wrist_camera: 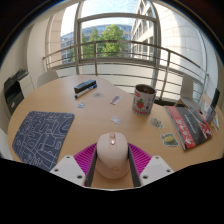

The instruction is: Arrange mouse

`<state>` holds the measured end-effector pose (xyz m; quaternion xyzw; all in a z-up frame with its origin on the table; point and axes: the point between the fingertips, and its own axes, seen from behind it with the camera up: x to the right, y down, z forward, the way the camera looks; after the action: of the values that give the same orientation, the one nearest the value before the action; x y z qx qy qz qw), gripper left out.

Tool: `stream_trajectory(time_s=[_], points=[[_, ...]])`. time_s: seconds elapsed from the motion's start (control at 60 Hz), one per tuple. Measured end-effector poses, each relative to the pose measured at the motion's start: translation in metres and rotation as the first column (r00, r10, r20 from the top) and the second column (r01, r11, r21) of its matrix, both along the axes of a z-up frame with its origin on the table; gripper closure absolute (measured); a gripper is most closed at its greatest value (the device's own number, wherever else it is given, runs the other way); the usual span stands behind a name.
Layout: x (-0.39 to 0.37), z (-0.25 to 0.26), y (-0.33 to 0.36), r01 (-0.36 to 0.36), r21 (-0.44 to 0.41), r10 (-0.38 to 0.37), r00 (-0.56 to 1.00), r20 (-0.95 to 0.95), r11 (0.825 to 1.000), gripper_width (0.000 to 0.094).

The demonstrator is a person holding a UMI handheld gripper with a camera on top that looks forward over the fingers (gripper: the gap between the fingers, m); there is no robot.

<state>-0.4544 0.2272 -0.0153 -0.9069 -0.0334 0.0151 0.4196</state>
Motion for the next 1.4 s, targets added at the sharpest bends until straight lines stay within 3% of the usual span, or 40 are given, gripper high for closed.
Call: stream_trajectory(time_s=[0.2, 0.317, 0.5, 0.583, 0.667, 0.733, 0.833, 0.933, 1.0, 1.217, 1.317, 1.4], points=[[0.003, 0.002, -0.001, 0.014, 0.012, -0.014, 1.000, 0.024, 1.000, 0.0508], [0.005, 0.016, -0.001, 0.063, 0.020, -0.063, 0.998, 0.014, 0.998, 0.0516], [-0.016, 0.122, 0.019, 0.144, 0.175, -0.139, 0.990, -0.039, 0.974, 0.0516], [-0.058, 0.170, 0.026, 0.129, 0.250, -0.113, 0.991, -0.078, 0.960, 0.0519], [-0.122, 0.191, 0.028, 0.089, 0.265, -0.060, 0.991, -0.116, 0.960, 0.0519], [-0.174, 0.178, 0.026, 0.040, 0.240, -0.012, 0.993, -0.117, 0.970, 0.0520], [-0.236, 0.114, 0.017, -0.020, 0.137, 0.034, 0.995, -0.097, 0.990, 0.0519], [-0.263, 0.052, 0.007, -0.026, 0.053, 0.030, 0.997, -0.069, 0.998, 0.0518], [-0.268, 0.032, 0.008, -0.017, 0.047, 0.019, 0.999, -0.042, 0.999, 0.0510], [-0.267, 0.009, 0.001, 0.007, 0.000, -0.007, 1.000, -0.018, 1.000, 0.0340], [-0.267, 0.034, -0.010, 0.008, 0.017, -0.008, 1.000, -0.006, 1.000, 0.0071], [-0.266, 0.066, -0.027, 0.012, 0.054, -0.012, 1.000, 0.014, 0.998, 0.0088]])
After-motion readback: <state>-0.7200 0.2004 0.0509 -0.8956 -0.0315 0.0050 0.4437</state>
